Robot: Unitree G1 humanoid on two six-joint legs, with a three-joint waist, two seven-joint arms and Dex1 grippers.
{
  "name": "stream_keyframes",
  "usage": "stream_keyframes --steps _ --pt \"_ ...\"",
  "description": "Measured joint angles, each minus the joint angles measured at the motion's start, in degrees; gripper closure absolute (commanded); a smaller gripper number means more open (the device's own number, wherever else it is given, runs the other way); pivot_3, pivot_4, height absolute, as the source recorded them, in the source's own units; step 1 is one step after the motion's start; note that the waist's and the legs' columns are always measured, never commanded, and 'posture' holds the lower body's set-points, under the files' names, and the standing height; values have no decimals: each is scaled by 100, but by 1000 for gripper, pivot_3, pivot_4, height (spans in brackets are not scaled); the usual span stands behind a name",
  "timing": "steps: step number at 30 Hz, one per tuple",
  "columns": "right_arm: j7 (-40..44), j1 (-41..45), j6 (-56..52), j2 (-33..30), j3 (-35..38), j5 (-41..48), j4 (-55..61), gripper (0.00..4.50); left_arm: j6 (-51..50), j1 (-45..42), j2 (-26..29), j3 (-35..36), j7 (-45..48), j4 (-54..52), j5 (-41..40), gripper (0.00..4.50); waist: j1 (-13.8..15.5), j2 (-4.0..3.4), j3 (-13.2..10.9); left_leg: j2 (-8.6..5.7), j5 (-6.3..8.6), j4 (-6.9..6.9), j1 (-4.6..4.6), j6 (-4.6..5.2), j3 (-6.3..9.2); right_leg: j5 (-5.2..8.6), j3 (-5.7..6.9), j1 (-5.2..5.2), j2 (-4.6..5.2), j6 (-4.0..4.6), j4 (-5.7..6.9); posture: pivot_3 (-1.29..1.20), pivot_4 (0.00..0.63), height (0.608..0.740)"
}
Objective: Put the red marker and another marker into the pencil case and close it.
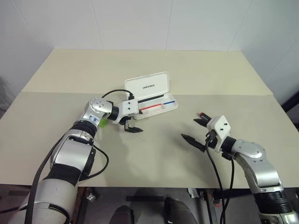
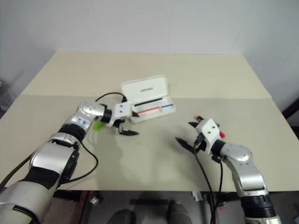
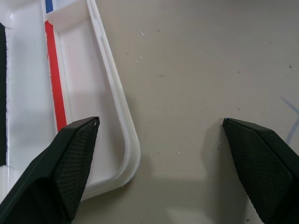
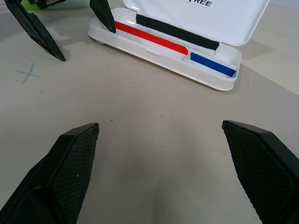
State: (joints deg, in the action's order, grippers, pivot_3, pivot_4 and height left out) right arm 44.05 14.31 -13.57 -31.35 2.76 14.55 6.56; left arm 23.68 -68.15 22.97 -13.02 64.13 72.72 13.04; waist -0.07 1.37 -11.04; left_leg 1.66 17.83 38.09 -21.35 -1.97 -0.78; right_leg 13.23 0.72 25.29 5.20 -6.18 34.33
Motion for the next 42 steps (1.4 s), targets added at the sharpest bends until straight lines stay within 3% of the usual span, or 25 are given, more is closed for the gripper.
stream_keyframes --steps 14,31,39,42 --pt "84 110 116 -13 -4 -12 -213 0 178 -44 16 -166 -679 35 418 4449 -15 0 0 2 1 10 36 10 9 -17 -1 -58 -6 -5 -43 0 150 740" --pt "141 167 193 -105 2 2 -256 0 656 73 281 -5 -121 -36 264 4484 -21 -1 0 3 8 5 21 22 7 -26 0 -56 -9 -18 -53 0 150 740" --pt "243 -50 -66 -380 228 230 -193 0 502 444 748 158 1475 -838 -254 4484 10 0 0 3 11 6 11 26 7 -26 0 -57 -8 -17 -62 0 150 740" --pt "337 -183 -173 -578 277 323 -38 0 79 730 866 125 1967 -1581 -400 4484 22 0 0 3 11 6 11 27 9 -25 0 -57 -9 -16 -62 0 150 740"
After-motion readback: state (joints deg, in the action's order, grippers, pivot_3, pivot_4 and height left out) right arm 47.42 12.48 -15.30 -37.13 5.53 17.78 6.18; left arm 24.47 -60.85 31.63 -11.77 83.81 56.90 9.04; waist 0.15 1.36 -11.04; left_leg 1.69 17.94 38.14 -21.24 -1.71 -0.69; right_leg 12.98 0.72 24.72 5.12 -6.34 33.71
